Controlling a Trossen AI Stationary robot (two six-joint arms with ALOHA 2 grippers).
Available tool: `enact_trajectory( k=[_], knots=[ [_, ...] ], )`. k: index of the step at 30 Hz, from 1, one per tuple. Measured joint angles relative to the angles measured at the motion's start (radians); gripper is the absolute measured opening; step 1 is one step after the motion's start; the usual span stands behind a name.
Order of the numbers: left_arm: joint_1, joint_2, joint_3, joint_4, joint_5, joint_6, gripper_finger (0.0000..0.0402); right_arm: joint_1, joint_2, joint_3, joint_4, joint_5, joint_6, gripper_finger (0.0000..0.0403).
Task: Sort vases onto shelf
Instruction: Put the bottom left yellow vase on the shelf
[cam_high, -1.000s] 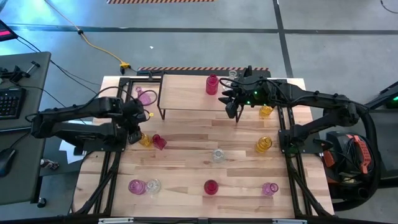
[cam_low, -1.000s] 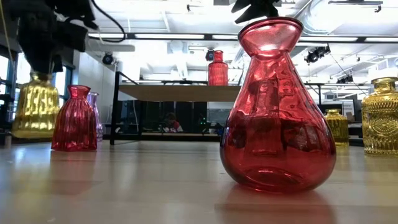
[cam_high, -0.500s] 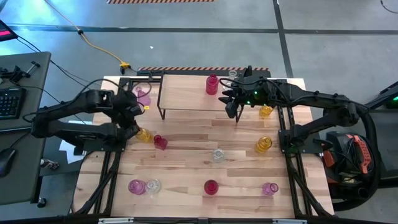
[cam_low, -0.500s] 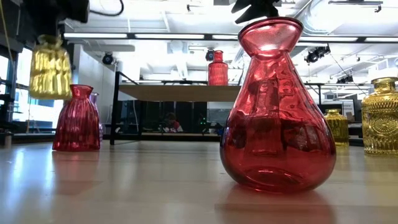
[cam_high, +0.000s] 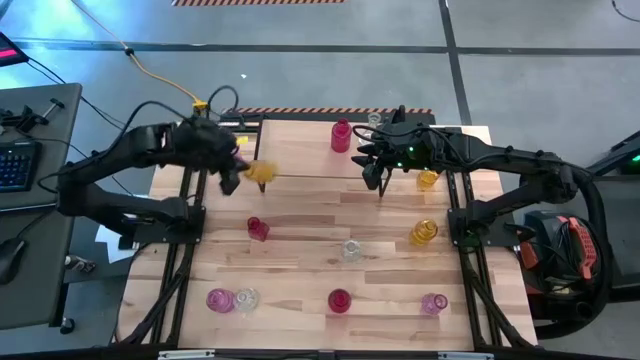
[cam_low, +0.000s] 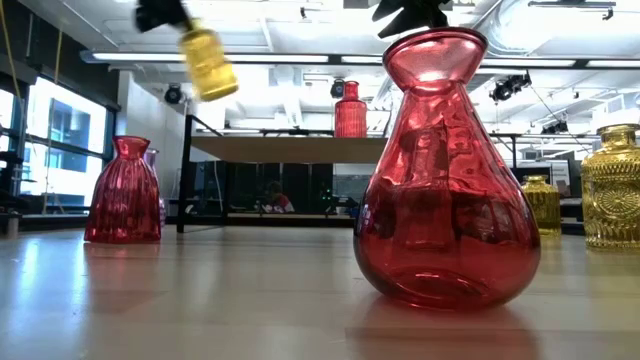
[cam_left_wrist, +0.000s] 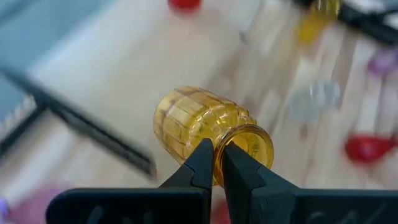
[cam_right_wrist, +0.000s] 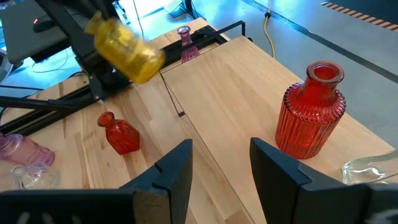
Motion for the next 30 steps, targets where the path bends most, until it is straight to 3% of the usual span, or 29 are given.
enact_trajectory(
  k=[6, 17, 30],
  knots=[
    [0.088, 0.159, 0.130, 0.208, -0.030, 0.119, 0.0007, 0.000, 0.000, 0.000, 0.000, 0.004, 0.007, 0.0140],
    [0.210, 0.489, 0.373, 0.203, 0.118, 0.297, 0.0007, 0.001, 0.000, 0.000, -0.009, 0.036, 0.030, 0.0140],
    [0.232, 0.740, 0.708, -0.086, 0.136, 0.367, 0.0007, 0.001, 0.000, 0.000, -0.024, 0.036, 0.034, 0.0140]
  ],
)
